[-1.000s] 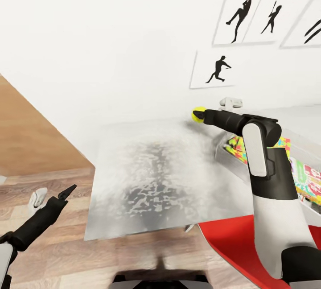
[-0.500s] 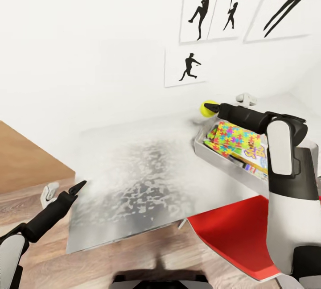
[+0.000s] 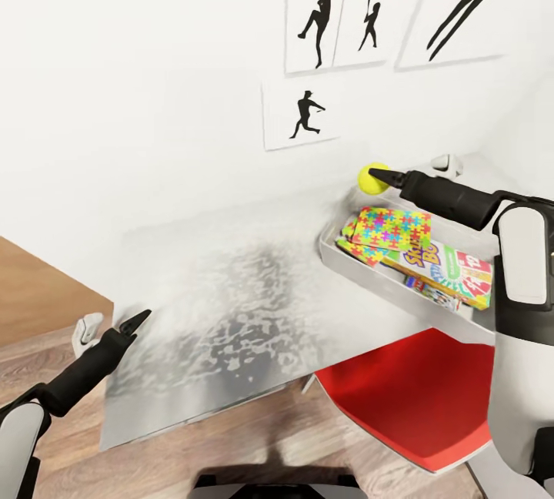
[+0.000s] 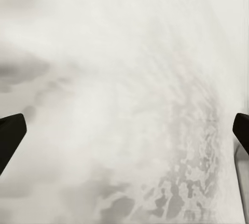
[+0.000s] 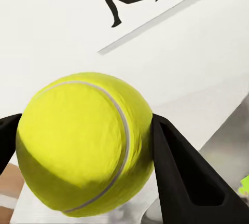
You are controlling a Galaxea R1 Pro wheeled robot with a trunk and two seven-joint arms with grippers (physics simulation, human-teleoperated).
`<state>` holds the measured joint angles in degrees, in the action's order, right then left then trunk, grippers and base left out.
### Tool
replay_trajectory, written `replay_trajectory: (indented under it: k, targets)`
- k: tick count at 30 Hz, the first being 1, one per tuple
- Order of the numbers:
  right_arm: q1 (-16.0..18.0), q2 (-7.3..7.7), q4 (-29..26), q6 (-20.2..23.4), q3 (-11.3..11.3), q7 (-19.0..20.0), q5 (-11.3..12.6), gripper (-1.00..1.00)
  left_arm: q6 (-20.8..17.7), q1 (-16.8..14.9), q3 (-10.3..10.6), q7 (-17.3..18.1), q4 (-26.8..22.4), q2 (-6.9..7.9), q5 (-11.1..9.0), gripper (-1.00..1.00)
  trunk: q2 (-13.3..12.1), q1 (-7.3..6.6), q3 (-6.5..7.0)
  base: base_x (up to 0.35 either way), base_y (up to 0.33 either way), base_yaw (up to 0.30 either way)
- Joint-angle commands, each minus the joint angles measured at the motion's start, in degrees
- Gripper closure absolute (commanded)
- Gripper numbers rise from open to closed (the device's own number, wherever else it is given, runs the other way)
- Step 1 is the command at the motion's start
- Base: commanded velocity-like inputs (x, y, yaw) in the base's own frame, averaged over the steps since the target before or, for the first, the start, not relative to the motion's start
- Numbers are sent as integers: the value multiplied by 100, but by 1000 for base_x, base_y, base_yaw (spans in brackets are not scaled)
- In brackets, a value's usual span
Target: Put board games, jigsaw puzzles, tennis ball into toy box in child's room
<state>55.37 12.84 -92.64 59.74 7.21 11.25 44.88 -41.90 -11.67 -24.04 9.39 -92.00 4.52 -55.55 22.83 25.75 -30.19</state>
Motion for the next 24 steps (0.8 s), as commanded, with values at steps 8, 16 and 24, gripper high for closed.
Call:
replay_trajectory:
  k: [8,16,24]
  targets:
    - [-27,47,0,26,-1,248,28,100,-37,-4,-1,164,-2,10,1,-100,9,3,-8,0,0,-17]
    - [-245,399,0,26,-40,294,40,100,-41,-23,217,157,-2,-3,1,-100,9,3,-8,0,0,-29]
    - [-442,1036,0,26,-140,326,53,100,-40,-112,369,128,0,-32,8,-100,9,3,-8,0,0,-206]
